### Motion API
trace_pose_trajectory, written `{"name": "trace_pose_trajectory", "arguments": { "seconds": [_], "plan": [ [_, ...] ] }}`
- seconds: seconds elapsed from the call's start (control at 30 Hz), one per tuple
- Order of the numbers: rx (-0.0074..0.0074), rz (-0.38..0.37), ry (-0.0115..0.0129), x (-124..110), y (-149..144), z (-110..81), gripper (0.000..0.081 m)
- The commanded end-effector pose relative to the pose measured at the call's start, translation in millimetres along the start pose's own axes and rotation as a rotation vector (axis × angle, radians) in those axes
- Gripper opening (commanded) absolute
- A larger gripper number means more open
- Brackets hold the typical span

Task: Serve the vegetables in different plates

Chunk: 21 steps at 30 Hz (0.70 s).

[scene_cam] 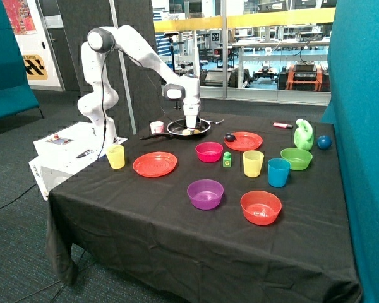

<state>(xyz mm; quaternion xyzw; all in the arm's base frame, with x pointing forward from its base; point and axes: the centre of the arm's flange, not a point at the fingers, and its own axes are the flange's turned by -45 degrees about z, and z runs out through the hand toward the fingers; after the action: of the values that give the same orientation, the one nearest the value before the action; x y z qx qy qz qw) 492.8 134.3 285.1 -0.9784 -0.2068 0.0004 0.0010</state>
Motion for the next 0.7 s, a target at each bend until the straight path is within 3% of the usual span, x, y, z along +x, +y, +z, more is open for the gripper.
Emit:
{"name": "trace_pose_trajectory", "arguments": {
  "seconds": [0.0,0.67],
  "plan": [
    [-0.0021,-0.004,0.0004,2.3,-5.5,2.8,0.0406],
    [-0.0021,0.008,0.0004,-7.4,-3.0,5.4,0.0351]
  ]
}}
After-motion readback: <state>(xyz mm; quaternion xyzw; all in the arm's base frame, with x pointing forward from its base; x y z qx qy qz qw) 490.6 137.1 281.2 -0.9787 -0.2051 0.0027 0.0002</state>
